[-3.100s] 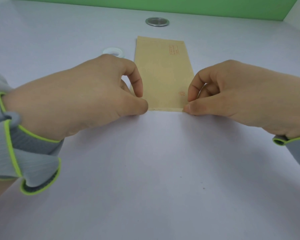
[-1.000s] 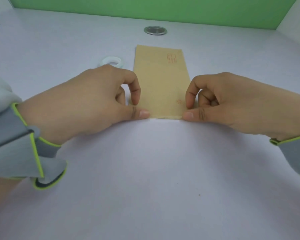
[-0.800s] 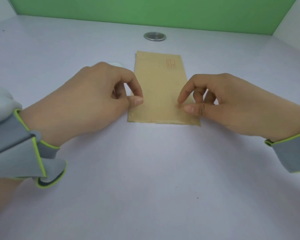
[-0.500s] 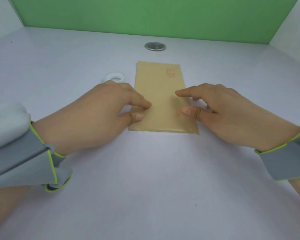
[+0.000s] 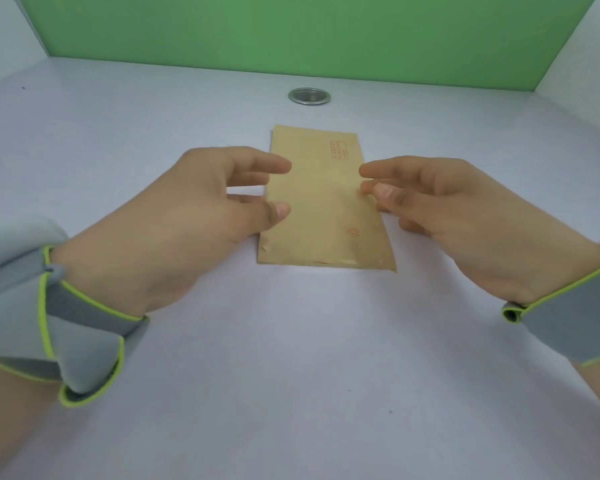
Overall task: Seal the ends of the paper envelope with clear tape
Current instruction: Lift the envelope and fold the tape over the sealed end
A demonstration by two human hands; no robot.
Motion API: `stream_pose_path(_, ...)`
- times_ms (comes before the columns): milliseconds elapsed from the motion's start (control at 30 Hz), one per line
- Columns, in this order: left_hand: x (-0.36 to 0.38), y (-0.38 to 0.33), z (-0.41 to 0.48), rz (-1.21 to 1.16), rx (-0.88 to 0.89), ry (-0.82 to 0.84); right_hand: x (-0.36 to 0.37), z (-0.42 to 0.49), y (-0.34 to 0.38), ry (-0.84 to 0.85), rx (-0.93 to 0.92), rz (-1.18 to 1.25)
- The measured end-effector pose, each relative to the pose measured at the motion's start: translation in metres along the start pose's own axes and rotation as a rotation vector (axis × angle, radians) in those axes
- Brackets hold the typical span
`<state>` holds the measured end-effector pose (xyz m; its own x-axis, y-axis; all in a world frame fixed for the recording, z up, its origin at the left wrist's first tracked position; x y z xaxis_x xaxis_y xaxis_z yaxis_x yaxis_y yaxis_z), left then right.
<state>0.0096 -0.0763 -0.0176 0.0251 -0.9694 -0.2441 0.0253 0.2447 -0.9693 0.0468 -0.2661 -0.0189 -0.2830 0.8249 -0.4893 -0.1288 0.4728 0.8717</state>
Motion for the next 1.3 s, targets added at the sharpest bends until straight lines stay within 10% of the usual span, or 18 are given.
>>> stream_pose_path(300,-0.003,0.003,0.0,-0.342,-0.157,-0.079,0.004,-0.001,0.003,-0.026,-0.023,-0.029)
stream_pose_path(667,0.016,-0.001,-0.005,0.25,-0.004,0.156,0.006,-0.002,0.004,-0.016,-0.037,-0.031)
stream_pose_path(1067,0.011,0.002,-0.001,0.095,-0.054,0.121,-0.004,-0.003,0.003,-0.13,-0.043,-0.035)
stream_pose_path(1300,0.009,0.003,-0.003,0.099,-0.092,0.174,0.007,-0.009,0.007,0.095,-0.005,-0.081)
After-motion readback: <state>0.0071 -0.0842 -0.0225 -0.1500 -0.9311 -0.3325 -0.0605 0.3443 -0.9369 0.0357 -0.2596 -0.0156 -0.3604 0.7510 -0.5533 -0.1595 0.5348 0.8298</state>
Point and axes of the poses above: each hand's wrist, its own z-axis towards the middle knuckle, its own x-axis out of the palm, y = z × x, the point moved 6 cm from there along z, towards the middle knuckle, and after that the axes turned 2 degrees about -z, right-handed, at the moved point
